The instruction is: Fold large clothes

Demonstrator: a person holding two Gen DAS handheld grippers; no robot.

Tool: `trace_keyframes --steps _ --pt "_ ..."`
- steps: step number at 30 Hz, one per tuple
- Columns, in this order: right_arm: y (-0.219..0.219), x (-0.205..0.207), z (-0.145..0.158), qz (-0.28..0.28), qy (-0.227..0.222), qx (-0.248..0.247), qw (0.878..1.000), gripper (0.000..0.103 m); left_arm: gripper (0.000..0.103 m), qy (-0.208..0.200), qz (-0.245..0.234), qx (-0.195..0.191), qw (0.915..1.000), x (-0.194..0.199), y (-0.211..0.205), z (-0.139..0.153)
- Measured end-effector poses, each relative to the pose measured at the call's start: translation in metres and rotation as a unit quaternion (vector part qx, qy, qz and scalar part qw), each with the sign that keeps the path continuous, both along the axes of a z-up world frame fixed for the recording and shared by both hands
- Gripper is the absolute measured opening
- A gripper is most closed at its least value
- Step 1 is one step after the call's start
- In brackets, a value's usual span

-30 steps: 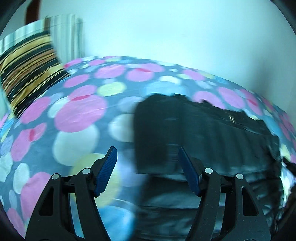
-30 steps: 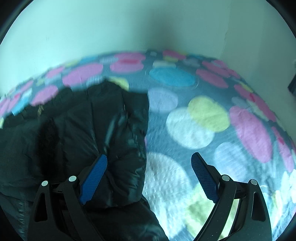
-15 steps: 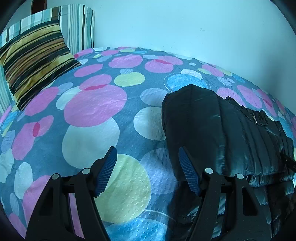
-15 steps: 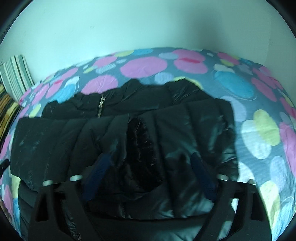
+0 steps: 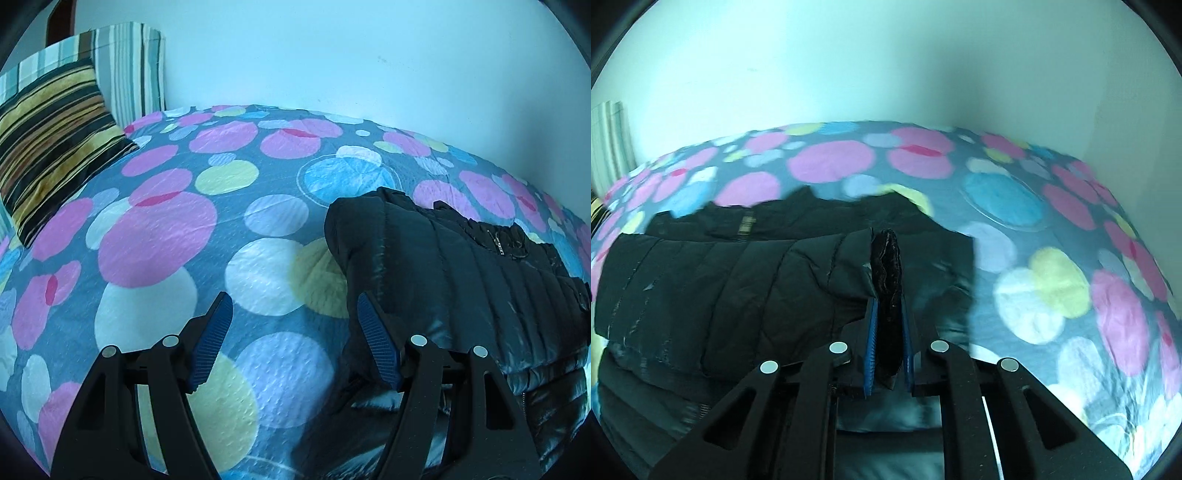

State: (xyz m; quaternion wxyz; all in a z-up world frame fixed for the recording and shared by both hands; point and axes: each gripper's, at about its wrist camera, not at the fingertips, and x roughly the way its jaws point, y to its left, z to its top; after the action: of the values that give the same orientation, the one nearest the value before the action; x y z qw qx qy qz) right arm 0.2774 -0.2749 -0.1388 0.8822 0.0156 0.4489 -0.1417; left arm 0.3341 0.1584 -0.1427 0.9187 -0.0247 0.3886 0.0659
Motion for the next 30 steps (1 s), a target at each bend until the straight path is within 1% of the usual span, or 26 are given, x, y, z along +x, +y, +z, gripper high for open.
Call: trace_keyframes --steps 3,5,6,8,11,12,13,15,18,20,22,24,25,26,27,30 --pt "-0.019 -0.002 -0.01 -0.015 0.016 0.016 1.0 0.012 0.07 0.015 -0.01 0.026 0.9995 0.013 -0.011 -0.009" --pt "-0.021 -0.002 -0.017 -0.013 0.024 0.013 1.0 0.012 0.07 0.037 -0.007 0.065 0.9971 0.023 -0.019 -0.02" --pt "-0.021 -0.001 -0.019 -0.012 0.027 0.011 0.999 0.012 0.07 0.051 -0.006 0.078 0.9956 0.028 -0.02 -0.027" --pt "-0.021 0.003 -0.03 -0.009 0.044 0.008 0.999 0.013 0.068 0.073 0.001 0.072 0.9947 0.032 -0.015 -0.037" --pt "-0.02 0.007 -0.047 -0.003 0.062 0.005 0.998 0.015 0.057 0.116 0.017 0.042 0.9922 0.041 -0.001 -0.057" --pt "-0.018 0.007 -0.05 -0.001 0.064 0.0 0.998 0.015 0.058 0.124 0.019 0.035 0.9915 0.042 0.003 -0.063" --pt "-0.016 0.008 -0.053 0.001 0.065 -0.005 0.998 0.015 0.058 0.119 0.018 0.03 0.9923 0.041 0.005 -0.065" --pt "-0.015 0.009 -0.056 0.001 0.068 -0.004 0.998 0.015 0.057 0.111 0.013 0.033 0.9932 0.039 0.005 -0.062" --pt "-0.016 0.009 -0.054 0.002 0.064 0.0 0.998 0.015 0.057 0.098 0.023 0.017 0.9947 0.033 0.01 -0.051" --pt "-0.014 0.009 -0.053 0.003 0.064 -0.005 0.998 0.016 0.057 0.075 0.039 0.003 0.9964 0.025 0.016 -0.037" --pt "-0.014 0.008 -0.053 0.004 0.062 -0.007 0.998 0.017 0.057 0.043 0.041 -0.021 0.998 0.017 0.019 -0.018" --pt "-0.013 0.008 -0.054 0.003 0.06 -0.009 0.998 0.017 0.058 0.017 0.022 -0.05 0.9984 0.015 0.017 -0.002" --pt "-0.012 0.007 -0.054 0.003 0.059 -0.01 0.998 0.017 0.059 0.006 0.004 -0.065 0.9979 0.016 0.012 0.006" --pt "-0.012 0.007 -0.053 0.003 0.059 -0.011 0.998 0.017 0.062 0.003 -0.014 -0.07 0.9974 0.02 0.007 0.01" --pt "-0.011 0.007 -0.053 0.003 0.058 -0.012 0.998 0.017 0.063 0.007 -0.034 -0.071 0.9969 0.026 0.0 0.011" --pt "-0.012 0.007 -0.052 0.003 0.056 -0.011 0.998 0.017 0.063 0.03 -0.052 -0.047 0.9971 0.042 -0.016 0.0"
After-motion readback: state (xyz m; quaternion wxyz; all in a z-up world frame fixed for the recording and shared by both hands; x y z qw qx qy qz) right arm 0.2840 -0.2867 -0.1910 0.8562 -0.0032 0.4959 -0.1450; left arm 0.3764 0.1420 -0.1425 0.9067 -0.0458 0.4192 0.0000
